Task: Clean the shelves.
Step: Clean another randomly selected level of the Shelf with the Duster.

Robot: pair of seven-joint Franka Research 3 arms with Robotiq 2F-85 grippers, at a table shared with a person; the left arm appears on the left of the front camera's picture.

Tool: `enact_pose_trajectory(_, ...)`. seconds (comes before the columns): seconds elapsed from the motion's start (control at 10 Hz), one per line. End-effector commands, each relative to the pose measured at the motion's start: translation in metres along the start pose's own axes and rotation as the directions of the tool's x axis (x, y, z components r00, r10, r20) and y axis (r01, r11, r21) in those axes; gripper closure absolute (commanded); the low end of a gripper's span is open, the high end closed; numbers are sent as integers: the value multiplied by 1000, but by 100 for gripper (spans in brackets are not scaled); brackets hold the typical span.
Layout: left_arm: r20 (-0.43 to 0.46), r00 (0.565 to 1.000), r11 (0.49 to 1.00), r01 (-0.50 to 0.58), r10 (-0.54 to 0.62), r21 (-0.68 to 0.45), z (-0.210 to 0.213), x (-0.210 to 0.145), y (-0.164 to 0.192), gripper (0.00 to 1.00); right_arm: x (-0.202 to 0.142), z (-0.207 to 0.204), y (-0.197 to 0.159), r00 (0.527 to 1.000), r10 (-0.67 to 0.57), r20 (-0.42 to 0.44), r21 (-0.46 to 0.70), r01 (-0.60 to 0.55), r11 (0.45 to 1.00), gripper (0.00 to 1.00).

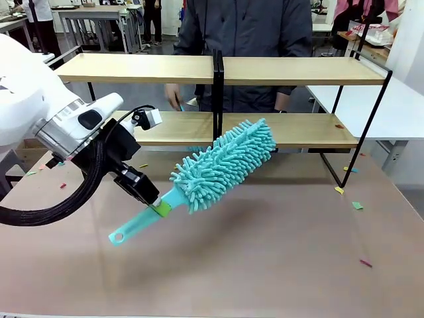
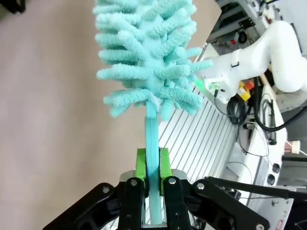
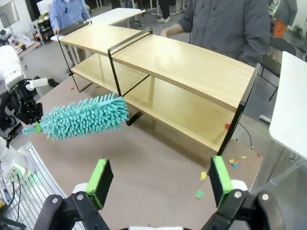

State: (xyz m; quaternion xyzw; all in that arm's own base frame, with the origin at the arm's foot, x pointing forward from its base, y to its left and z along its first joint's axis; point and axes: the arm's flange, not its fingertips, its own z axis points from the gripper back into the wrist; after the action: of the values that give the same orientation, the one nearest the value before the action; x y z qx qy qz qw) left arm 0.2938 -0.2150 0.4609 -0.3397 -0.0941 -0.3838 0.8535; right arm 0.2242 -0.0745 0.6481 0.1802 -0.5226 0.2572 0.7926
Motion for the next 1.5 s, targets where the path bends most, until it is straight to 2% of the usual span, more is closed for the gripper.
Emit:
enact_pose_trajectory(0.0, -3, 1000, 1000, 8, -8, -1, 0, -1, -1, 100, 0, 0, 0, 1000, 2, 7, 10, -2, 1000, 0)
enact_pose_trajectory(0.1, 0, 1000, 1000, 0, 0, 0, 0, 0, 0, 88, 0, 0, 0, 1000, 2, 7, 10, -2, 1000, 0)
enact_pose_trajectory(0.2, -28, 998, 998, 59, -60, -27, 22, -2, -5, 88, 0, 0, 0, 1000, 2, 7, 10, -2, 1000, 0)
enact_pose_trajectory(0.3, -98, 987, 992, 125, -128, -31, 72, -19, -11, 88, 0, 0, 0, 1000, 2, 7, 10, -2, 1000, 0)
enact_pose_trajectory(0.4, -129, 975, 982, 170, -180, -86, 108, -34, -13, 88, 0, 0, 0, 1000, 2, 7, 10, -2, 1000, 0)
enact_pose_trajectory(0.5, -137, 977, 985, 156, -166, -76, 139, -46, -16, 88, 0, 0, 0, 1000, 2, 7, 10, -2, 1000, 0)
enact_pose_trajectory(0.6, -54, 985, 984, 163, -166, -66, 190, -67, -20, 88, 0, 0, 0, 1000, 2, 7, 10, -2, 1000, 0)
enact_pose_trajectory(0.7, 47, 995, 995, 91, -93, 37, 233, -79, -21, 88, 0, 0, 0, 1000, 2, 7, 10, -2, 1000, 0)
enact_pose_trajectory(0.8, 157, 987, 995, 29, -43, 91, 285, -94, -25, 88, 0, 0, 0, 1000, 2, 7, 10, -2, 1000, 0)
enact_pose_trajectory(1.0, 268, 963, 992, -16, -19, 125, 359, -126, -29, 88, 0, 0, 0, 1000, 2, 7, 10, -2, 1000, 0)
enact_pose_trajectory(1.1, 331, 942, 982, -111, 56, 149, 387, -147, -22, 88, 0, 0, 0, 1000, 2, 7, 10, -2, 1000, 0)
enact_pose_trajectory(1.2, 343, 932, 978, -167, 116, 124, 397, -172, -9, 88, 0, 0, 0, 1000, 2, 7, 10, -2, 1000, 0)
enact_pose_trajectory(1.3, 338, 925, 973, -213, 172, 87, 387, -182, 7, 88, 0, 0, 0, 1000, 2, 7, 10, -2, 1000, 0)
enact_pose_trajectory(1.4, 340, 939, 982, -110, 52, 153, 394, -162, -23, 88, 0, 0, 0, 1000, 2, 7, 10, -2, 1000, 0)
